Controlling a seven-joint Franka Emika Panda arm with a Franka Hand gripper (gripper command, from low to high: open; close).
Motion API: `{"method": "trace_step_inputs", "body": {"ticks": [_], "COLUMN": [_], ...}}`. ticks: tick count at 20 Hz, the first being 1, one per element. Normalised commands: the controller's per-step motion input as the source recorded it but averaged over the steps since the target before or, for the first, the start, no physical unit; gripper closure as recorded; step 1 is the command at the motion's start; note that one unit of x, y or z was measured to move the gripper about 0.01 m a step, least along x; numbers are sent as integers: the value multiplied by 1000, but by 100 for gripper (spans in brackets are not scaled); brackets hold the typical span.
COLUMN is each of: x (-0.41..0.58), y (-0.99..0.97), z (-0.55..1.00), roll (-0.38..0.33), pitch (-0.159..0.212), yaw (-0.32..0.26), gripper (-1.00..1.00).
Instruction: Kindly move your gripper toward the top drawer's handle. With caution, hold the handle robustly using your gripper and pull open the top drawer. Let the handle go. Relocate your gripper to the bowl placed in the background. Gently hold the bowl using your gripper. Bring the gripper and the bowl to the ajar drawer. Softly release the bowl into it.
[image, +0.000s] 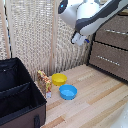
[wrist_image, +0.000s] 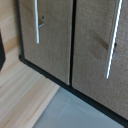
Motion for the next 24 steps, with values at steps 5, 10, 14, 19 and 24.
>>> {"method": "trace_step_inputs", "body": {"ticks": [5, 10, 14, 19, 24], "x": [0, 0, 0, 43, 216], "y": [-882, -759, -642, -501, -438], "z": [0, 0, 4, 0, 0], "roll": [-144, -146, -173, -171, -89], "pitch": [-55, -45, -23, -4, 15], "yaw": [2, 15, 6, 15, 38], "gripper": [-100, -100, -100, -100, 100]}}
